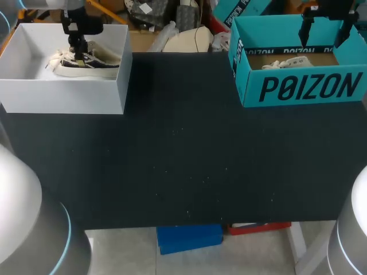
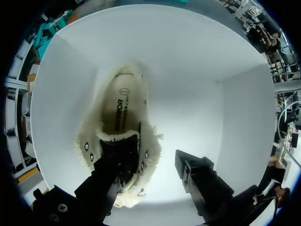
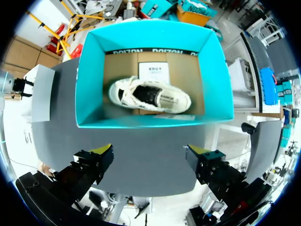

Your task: Take the shoe out of the shoebox, open the shoe tongue, remove and reinsert the insole, then place the shoe into the shoebox

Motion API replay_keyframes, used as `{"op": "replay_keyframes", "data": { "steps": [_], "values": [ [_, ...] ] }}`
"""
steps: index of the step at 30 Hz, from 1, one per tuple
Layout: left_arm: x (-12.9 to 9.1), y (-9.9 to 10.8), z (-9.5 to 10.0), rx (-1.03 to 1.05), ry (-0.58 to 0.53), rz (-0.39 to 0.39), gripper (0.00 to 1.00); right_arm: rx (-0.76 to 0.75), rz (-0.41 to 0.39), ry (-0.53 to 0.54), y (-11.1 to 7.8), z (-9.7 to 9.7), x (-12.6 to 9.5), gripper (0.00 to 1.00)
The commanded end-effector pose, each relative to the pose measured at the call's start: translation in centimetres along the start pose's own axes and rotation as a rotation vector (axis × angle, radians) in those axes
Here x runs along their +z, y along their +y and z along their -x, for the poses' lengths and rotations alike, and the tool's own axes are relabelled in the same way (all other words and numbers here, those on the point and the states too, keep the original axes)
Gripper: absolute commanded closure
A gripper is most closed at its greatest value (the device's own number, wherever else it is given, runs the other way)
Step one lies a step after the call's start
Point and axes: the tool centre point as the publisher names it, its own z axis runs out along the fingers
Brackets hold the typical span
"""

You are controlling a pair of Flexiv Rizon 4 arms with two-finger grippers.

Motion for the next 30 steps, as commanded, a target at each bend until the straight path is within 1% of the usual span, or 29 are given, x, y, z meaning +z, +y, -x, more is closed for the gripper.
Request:
{"op": "replay_keyframes", "data": {
  "steps": [1,2,4,5,14,17,18,19,20,22,27,30],
  "values": [
    [1.7,-0.2,0.8,0.0,0.033,-0.005,0.44,0.0,0.0,0.0,0.0,0.0,0.0,0.0],
    [2.0,-0.2,0.7,0.001,0.032,-0.005,0.44,0.0,0.0,0.0,0.0,0.0,0.0,0.0],
    [2.4,-0.2,0.7,0.002,0.036,-0.006,0.51,0.0,0.0,0.0,0.0,0.0,0.0,0.0],
    [2.6,-0.2,0.7,0.003,0.031,-0.001,0.51,0.0,0.0,0.0,0.0,0.0,0.0,0.0],
    [4.0,0.2,1.0,0.009,0.028,0.006,0.53,0.0,0.0,0.0,0.0,0.0,0.0,0.0],
    [4.6,0.3,1.0,0.012,0.027,0.017,0.54,0.0,0.0,0.0,0.0,0.0,0.0,0.0],
    [4.8,0.3,1.0,0.014,0.023,0.032,0.56,0.0,0.0,0.0,0.0,0.0,0.0,0.0],
    [4.9,0.3,1.0,0.019,0.012,0.042,0.62,0.0,0.0,0.0,0.0,0.0,0.0,0.0],
    [4.9,0.3,1.0,0.016,0.002,0.034,0.67,0.0,0.0,0.0,0.0,0.0,0.0,0.0],
    [4.9,0.2,0.9,0.017,-0.003,0.036,1.0,0.0,0.0,0.0,0.0,0.0,0.0,0.0],
    [3.3,0.2,0.5,0.007,-0.034,0.015,1.0,0.0,0.0,0.0,0.0,0.0,0.0,0.0],
    [1.4,0.2,0.1,0.013,-0.064,0.009,1.0,0.0,0.0,0.0,0.0,0.0,0.0,0.0]
  ]
}}
